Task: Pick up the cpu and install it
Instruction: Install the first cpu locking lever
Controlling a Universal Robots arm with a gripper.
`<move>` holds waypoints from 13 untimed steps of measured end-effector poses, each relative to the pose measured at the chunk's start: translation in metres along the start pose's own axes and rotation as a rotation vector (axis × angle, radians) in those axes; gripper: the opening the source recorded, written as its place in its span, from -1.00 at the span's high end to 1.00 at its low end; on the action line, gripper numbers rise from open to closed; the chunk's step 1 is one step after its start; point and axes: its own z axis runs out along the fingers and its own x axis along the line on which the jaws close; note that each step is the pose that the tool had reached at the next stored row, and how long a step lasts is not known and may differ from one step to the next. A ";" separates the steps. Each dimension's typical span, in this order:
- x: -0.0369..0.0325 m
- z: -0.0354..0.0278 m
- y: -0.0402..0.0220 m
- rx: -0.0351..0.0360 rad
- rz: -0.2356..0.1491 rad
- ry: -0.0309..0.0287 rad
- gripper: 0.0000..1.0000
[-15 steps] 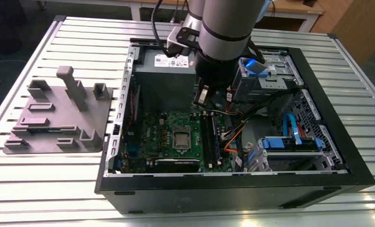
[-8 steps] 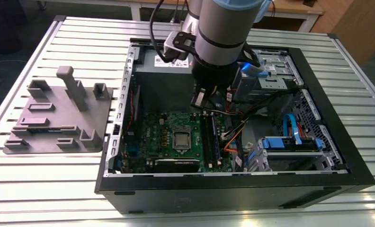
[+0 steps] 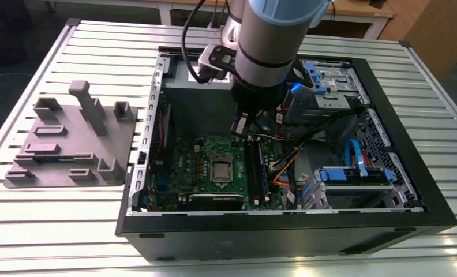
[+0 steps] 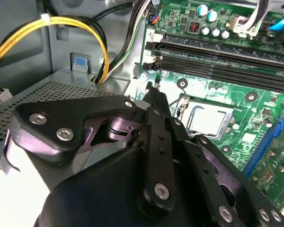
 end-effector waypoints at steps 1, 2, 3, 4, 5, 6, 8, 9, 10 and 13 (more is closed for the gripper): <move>0.0001 0.0008 0.0000 -0.0001 0.000 -0.0005 0.79; 0.0003 0.0013 0.0000 -0.0003 0.000 -0.0004 0.79; 0.0005 0.0016 -0.0001 -0.0005 0.000 -0.0002 0.79; 0.0008 0.0019 -0.0001 -0.0006 0.000 -0.0002 0.79; 0.0012 0.0020 -0.0003 -0.0006 0.000 -0.0002 0.79; 0.0016 0.0021 -0.0004 -0.0007 0.000 -0.0002 0.79; 0.0025 0.0020 -0.0007 -0.0002 0.000 0.0011 0.79; 0.0027 0.0020 -0.0008 0.0008 0.000 0.0034 0.79; 0.0029 0.0020 -0.0009 0.0021 0.000 0.0067 0.79; 0.0037 0.0018 -0.0011 0.0061 0.000 0.0166 0.79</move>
